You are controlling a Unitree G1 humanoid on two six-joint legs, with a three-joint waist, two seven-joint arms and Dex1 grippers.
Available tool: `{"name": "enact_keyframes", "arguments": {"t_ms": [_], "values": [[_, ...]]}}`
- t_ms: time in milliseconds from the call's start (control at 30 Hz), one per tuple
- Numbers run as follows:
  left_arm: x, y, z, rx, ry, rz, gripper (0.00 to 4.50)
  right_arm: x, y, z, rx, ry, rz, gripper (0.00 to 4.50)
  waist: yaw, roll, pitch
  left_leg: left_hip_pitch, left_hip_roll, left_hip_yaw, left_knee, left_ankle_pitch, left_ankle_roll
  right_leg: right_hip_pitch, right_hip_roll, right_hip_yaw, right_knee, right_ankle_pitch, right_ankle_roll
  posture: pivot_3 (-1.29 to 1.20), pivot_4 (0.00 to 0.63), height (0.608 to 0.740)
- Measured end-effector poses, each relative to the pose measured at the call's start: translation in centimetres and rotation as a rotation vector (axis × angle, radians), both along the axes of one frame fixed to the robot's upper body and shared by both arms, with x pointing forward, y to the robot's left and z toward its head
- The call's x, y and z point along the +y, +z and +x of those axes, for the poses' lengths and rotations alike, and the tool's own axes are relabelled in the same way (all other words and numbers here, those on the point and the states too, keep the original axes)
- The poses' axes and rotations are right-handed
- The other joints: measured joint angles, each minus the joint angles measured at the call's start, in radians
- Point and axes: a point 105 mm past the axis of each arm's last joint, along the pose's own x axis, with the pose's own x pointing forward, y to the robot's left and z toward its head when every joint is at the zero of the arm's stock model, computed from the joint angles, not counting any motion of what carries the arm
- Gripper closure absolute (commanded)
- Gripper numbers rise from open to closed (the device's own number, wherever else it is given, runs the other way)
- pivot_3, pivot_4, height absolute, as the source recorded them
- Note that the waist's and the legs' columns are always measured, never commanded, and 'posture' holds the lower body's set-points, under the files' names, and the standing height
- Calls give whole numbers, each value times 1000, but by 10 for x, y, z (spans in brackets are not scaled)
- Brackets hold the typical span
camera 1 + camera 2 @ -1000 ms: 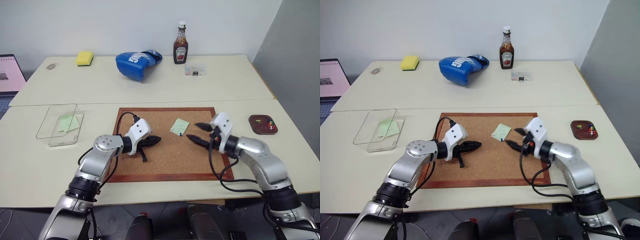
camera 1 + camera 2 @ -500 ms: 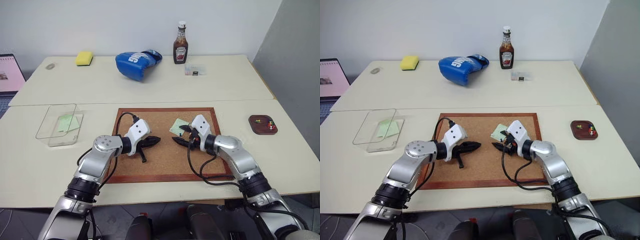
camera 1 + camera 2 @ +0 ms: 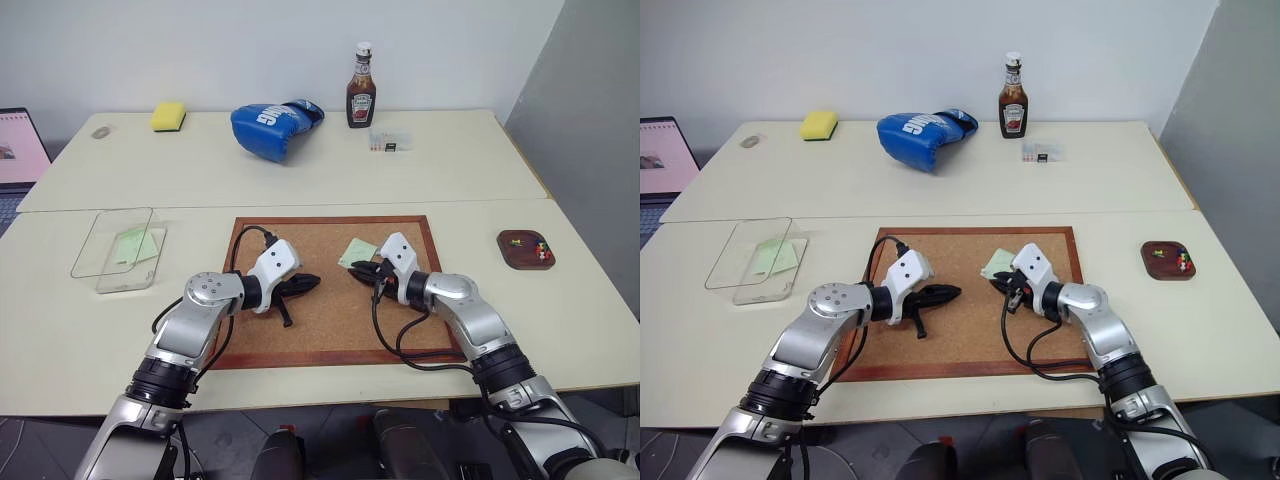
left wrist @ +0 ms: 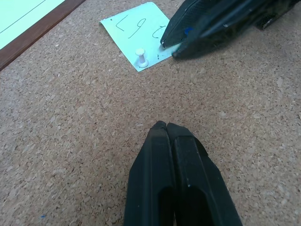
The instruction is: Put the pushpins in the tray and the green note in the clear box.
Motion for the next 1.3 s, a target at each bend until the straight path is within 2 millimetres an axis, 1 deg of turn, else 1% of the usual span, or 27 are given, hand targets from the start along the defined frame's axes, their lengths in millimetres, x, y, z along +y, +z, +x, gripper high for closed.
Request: {"name": "enact_keyframes", "arguments": {"t_ms": [133, 233, 267, 333, 433, 467, 500, 567, 633, 667, 733, 767, 833, 900, 933, 1000, 1133, 1200, 1233, 1300], "values": [[0, 0, 0, 0, 1, 0, 4500, 0, 0, 0, 6, -6, 7, 4494, 0, 0, 0, 0, 0, 0, 0, 0, 0, 0, 0, 0, 0, 0, 0, 0, 150, 740], [0, 0, 0, -4, -1, 1, 4500, -1, 6, 0, 18, -19, 43, 4494, 0, 0, 0, 0, 0, 0, 0, 0, 0, 0, 0, 0, 0, 0, 0, 0, 150, 740], [0, 0, 0, -5, -2, 1, 4500, -1, 15, 0, 3, -24, 77, 4494, 0, 0, 0, -1, 0, 0, 0, 0, 0, -1, 0, 0, 0, 0, 0, 0, 150, 740], [0, 0, 0, -12, -6, 2, 4500, -5, 51, 0, -72, -42, 170, 4494, 1, 0, 0, -1, 0, -1, 0, 0, 0, 0, 0, 0, 0, 0, 0, 0, 150, 740], [-1, 0, 0, -14, -8, 3, 4500, -11, 75, -3, -107, -66, 236, 4494, 1, 0, 0, -1, 0, -1, 0, 0, 0, 0, 0, -1, 0, 0, 0, 0, 150, 740], [-1, 0, 0, -14, -8, 4, 4500, -17, 85, -3, -122, -91, 255, 4494, 1, 0, 0, -1, 0, -1, 0, 0, 0, 0, 0, -1, 0, 0, 0, 0, 150, 740], [-1, -1, -1, -14, -9, 4, 4500, -21, 88, -3, -126, -110, 261, 4494, 1, 0, 0, -1, 0, -1, 0, 0, 0, 0, 0, -1, 0, 0, 0, 0, 150, 740], [-1, -1, -1, -15, -10, 5, 4500, -38, 95, 2, -138, -199, 275, 4494, 2, 0, 0, -1, 0, -1, 0, 0, 0, 0, 0, 0, 0, 0, 0, 0, 150, 740], [-1, -1, -1, -16, -11, 5, 4500, -64, 98, 11, -157, -331, 265, 4494, 3, 0, 0, -1, 0, -1, 0, 0, 0, 0, 0, 0, 0, 0, 0, 0, 150, 740], [-1, -1, -1, -16, -13, 5, 4500, -81, 99, 16, -171, -410, 251, 4494, 3, 0, 0, -1, 0, -1, 0, 0, 0, 0, 0, 0, 0, 0, 0, 0, 150, 740], [-1, -1, -1, -18, -15, 6, 4500, -121, 99, 25, -190, -591, 219, 4494, 4, 0, 0, -1, 0, 0, 0, 0, 0, 0, 0, 0, -1, 0, 0, 0, 150, 740], [-1, -1, -1, -20, -18, 6, 4500, -154, 94, 29, -186, -729, 191, 4494, 4, 0, 0, -1, 0, 0, 0, 0, 0, 0, 0, 0, -1, 0, 0, 0, 150, 740], [-1, -1, -2, -21, -21, 7, 4500, -203, 80, 27, -152, -915, 139, 4494, 5, 0, 0, -1, 0, 0, -1, 0, 0, 0, 0, 0, -1, 0, 0, 0, 150, 740], [1, -1, -3, -18, -23, 17, 4500, -232, 66, 22, -101, -1022, 121, 4494, 0, 1, 0, 0, 0, 2, -1, 0, 0, 0, 0, 2, -1, 0, 0, 0, 150, 740], [2, -2, -3, -15, -22, 18, 4500, -241, 59, 20, -74, -1060, 114, 4494, -3, 1, 0, 1, 0, 3, -1, 0, 0, 0, 0, 3, 0, 0, 0, 0, 150, 740], [3, -3, -2, -13, -16, 20, 4500, -248, 48, 19, -23, -1098, 108, 4494, -7, 1, -1, 2, 0, 3, -1, 0, 0, 0, 0, 3, 0, 0, 0, 0, 150, 740], [3, -2, -1, -12, -18, 21, 4500, -248, 38, 19, 36, -1105, 126, 4494, -8, 1, -1, 1, 0, 4, 0, 0, 1, 1, 0, 3, 0, 1, 1, 0, 150, 740], [2, -2, -1, -12, -23, 21, 4500, -248, 32, 19, 67, -1107, 137, 4013, -8, 1, -1, 1, -1, 4, 0, 0, 1, 1, 0, 4, -1, 1, 1, 0, 150, 740], [2, -2, -1, -10, -26, 20, 4500, -247, 29, 19, 81, -1108, 141, 3944, -8, 1, -1, 1, -1, 4, 0, 0, 1, 1, 0, 4, -1, 1, 1, 0, 150, 740], [2, -1, -2, -10, -29, 19, 4500, -247, 24, 19, 103, -1111, 145, 3428, -6, 1, -1, 0, -1, 3, 0, 0, 1, 1, 0, 3, -1, 1, 1, 0, 150, 740]]}}
